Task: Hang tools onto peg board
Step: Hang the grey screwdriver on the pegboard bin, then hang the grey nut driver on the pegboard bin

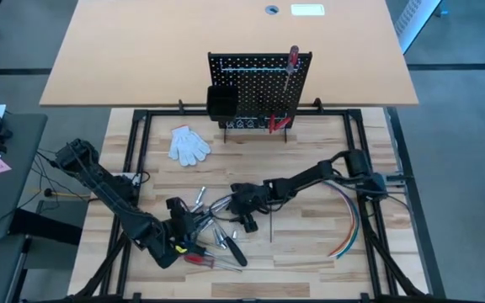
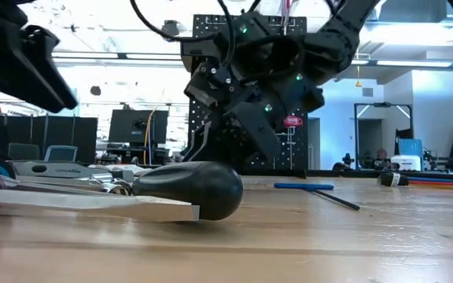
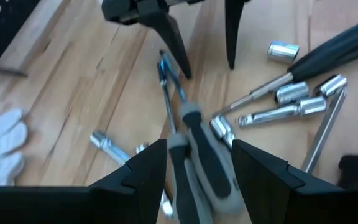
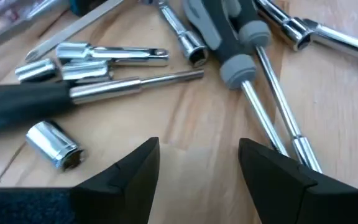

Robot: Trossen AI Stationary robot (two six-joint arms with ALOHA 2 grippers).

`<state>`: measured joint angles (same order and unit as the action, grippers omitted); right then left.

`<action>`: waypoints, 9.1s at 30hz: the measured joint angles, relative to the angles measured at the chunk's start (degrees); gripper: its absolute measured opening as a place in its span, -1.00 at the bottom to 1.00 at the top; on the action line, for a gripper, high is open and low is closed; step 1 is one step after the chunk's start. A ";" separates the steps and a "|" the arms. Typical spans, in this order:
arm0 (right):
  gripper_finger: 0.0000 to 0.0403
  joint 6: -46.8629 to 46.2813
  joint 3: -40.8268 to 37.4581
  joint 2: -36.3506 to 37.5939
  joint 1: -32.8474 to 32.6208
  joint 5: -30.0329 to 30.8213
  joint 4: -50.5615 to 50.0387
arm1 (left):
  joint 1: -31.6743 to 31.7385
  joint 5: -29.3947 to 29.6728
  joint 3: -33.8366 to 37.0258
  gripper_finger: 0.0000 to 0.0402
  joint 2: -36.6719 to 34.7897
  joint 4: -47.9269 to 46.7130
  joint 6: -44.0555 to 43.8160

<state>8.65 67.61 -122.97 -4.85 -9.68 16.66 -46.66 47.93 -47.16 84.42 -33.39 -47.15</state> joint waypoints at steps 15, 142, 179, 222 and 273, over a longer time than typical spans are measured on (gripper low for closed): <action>0.13 -2.42 -0.39 -2.28 2.61 -1.66 5.04 | -3.16 3.64 0.57 -0.12 0.02 -5.22 -9.51; -0.16 7.36 4.87 -1.91 3.81 5.37 -6.96 | -3.12 4.96 0.52 -0.12 0.00 -4.64 -9.48; -0.95 -1.99 -19.71 14.65 8.24 4.52 13.79 | -4.76 5.57 0.52 -0.12 0.00 -4.60 -10.73; -0.95 1.28 -21.42 36.80 27.34 30.92 55.59 | -4.61 7.88 0.52 -0.12 0.00 -3.98 -10.33; 0.16 7.77 -21.40 48.73 10.89 25.56 3.40 | -4.61 8.04 0.52 -0.12 0.00 -3.95 -10.33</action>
<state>16.42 46.22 -74.24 6.05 15.87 20.06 -51.27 55.96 -46.63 84.42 -37.34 -57.47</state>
